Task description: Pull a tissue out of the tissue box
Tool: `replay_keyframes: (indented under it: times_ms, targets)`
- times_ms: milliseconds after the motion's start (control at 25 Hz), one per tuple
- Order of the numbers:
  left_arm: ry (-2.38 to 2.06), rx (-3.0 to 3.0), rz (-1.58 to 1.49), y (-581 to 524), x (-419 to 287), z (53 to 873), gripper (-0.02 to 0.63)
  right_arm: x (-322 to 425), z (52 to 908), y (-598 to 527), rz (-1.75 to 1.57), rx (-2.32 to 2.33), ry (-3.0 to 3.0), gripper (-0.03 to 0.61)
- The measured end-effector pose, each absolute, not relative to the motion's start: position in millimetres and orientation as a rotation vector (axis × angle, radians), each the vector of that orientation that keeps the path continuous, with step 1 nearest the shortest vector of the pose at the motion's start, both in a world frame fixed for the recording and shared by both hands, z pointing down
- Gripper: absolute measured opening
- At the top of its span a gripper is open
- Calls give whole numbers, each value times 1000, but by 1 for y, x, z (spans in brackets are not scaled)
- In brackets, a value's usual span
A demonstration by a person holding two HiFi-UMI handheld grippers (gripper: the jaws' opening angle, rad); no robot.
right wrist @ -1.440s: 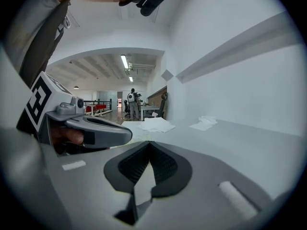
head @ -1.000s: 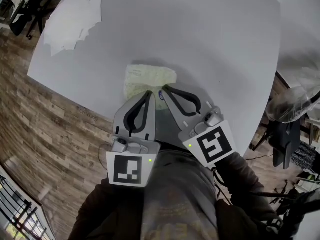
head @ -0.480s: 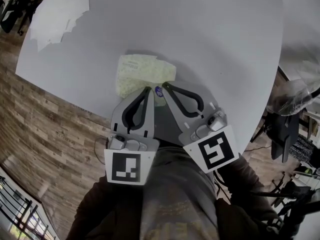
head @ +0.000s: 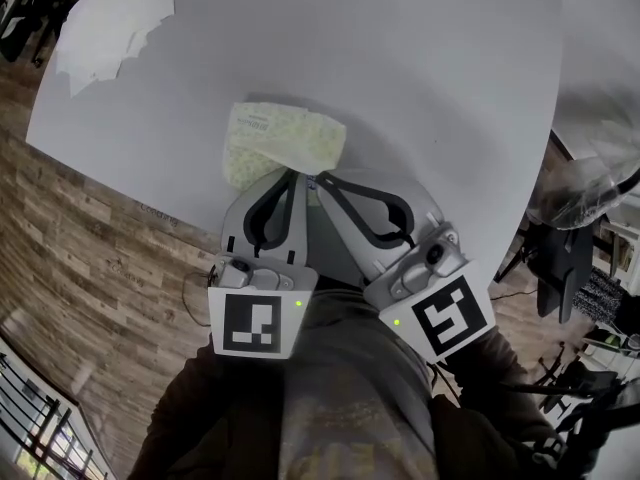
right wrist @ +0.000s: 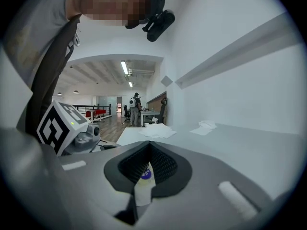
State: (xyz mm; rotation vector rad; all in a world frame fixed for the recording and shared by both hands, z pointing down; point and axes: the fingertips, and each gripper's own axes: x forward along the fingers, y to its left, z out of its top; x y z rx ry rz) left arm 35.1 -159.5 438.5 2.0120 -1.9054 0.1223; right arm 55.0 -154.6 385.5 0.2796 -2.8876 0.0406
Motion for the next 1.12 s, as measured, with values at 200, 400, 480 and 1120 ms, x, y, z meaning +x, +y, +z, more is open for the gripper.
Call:
replay_keyframes:
  times_ms: [200, 400, 480, 1120]
  targets:
    - [-1919, 2005, 113, -159, 35, 424, -2, 54, 366, -151, 53, 267, -2886, 2]
    - [-1956, 2032, 93, -159, 32, 376, -2, 55, 315, -150, 47, 279, -2921, 2]
    - [-1987, 2049, 75, -157, 31, 349, -2, 56, 285, -149, 41, 286, -2955, 2]
    - [-2282, 2100, -60, -87, 72, 169, -2, 115, 111, -96, -121, 301, -3165, 3]
